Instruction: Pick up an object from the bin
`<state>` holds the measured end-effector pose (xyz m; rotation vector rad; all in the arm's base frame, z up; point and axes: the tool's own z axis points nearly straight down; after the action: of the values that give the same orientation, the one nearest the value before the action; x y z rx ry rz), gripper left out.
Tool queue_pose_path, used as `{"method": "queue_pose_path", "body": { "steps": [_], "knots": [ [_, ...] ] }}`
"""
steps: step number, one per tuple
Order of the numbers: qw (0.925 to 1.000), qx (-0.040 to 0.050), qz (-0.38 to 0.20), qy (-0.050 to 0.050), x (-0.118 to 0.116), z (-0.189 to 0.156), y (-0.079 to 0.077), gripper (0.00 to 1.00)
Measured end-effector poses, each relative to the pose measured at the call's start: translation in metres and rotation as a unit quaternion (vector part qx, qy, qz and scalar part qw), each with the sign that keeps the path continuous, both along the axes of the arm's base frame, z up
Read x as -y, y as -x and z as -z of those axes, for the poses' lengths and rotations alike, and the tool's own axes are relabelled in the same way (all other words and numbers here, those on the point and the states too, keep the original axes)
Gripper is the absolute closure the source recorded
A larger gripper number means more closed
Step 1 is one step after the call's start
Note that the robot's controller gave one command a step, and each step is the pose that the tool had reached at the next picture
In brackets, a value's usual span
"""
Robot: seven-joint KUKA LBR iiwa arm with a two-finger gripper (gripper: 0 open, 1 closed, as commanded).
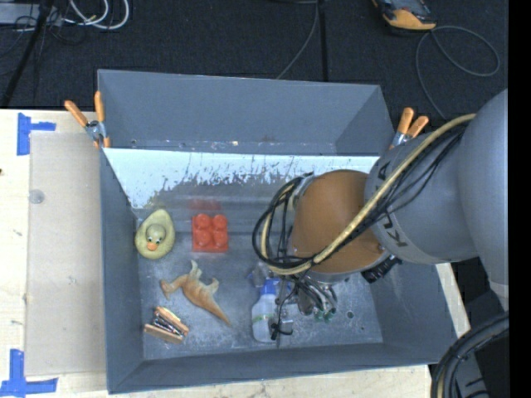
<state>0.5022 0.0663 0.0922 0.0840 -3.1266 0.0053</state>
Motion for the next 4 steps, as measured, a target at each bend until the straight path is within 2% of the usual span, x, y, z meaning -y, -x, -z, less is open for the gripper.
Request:
{"method": "queue_pose_path", "body": {
  "steps": [1, 2, 3, 4],
  "knots": [
    [0.9984, 0.0015, -0.056, -0.006, -0.008, 0.009, -0.001, 0.00],
    [0.9980, 0.0007, -0.062, -0.004, -0.002, 0.009, -0.007, 0.00],
    [0.9879, -0.0060, -0.155, -0.009, 0.002, 0.011, -0.015, 0.00],
    [0.9853, -0.0038, -0.170, -0.009, 0.012, 0.010, -0.040, 0.00]
  ]
}}
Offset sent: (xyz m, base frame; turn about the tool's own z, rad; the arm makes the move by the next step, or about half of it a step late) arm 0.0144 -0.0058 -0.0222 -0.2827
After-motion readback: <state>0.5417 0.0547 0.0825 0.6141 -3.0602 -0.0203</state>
